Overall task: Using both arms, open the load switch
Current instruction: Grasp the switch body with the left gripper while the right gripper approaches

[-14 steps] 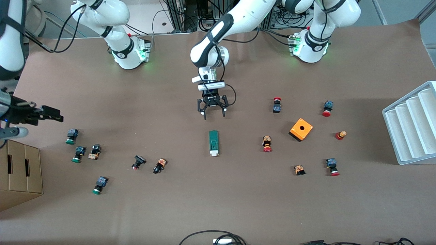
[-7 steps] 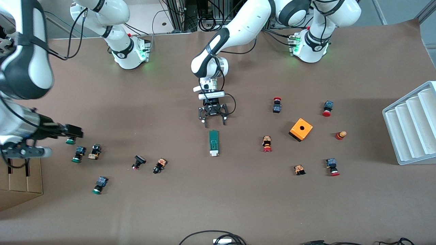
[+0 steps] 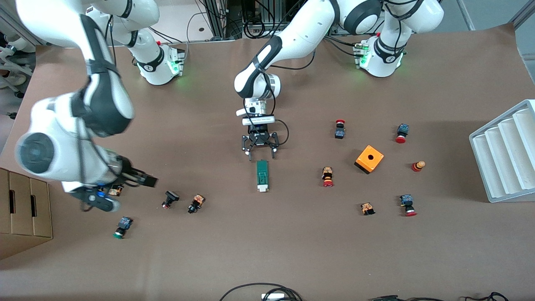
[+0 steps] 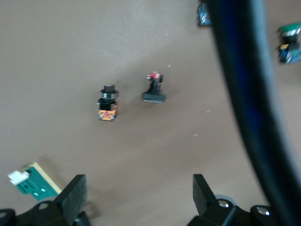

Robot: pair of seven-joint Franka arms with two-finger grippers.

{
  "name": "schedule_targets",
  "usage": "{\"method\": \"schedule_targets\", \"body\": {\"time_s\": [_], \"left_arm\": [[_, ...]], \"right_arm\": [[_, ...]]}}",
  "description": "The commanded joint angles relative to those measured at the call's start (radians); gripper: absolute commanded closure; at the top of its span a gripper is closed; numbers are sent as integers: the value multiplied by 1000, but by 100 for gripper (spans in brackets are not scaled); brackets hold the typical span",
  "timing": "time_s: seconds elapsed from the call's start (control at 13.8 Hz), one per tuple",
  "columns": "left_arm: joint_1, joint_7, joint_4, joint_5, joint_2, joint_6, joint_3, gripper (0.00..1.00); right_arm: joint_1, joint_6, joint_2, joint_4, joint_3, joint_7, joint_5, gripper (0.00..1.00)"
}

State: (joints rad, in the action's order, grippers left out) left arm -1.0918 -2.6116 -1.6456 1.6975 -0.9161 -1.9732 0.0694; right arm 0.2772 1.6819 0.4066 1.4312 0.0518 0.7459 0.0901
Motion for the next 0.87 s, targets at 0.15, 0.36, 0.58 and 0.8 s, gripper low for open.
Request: {"method": "schedule_targets", "body": {"time_s": [0.15, 0.36, 0.58, 0.8], "left_arm": [[1, 2, 42, 22, -52, -1, 1, 0], [1, 4, 66, 22, -66, -1, 1, 0], [1, 10, 87, 22, -75, -1, 1, 0], [6, 11, 104, 24, -96, -3, -8, 0]], "right_arm": [[109, 13, 170, -178, 10, 373, 20, 0], [193, 129, 234, -184, 16, 579, 20, 0], [276, 182, 392, -311, 31, 818, 17, 0], [344, 231, 487, -402, 60, 1007, 19, 1]]}}
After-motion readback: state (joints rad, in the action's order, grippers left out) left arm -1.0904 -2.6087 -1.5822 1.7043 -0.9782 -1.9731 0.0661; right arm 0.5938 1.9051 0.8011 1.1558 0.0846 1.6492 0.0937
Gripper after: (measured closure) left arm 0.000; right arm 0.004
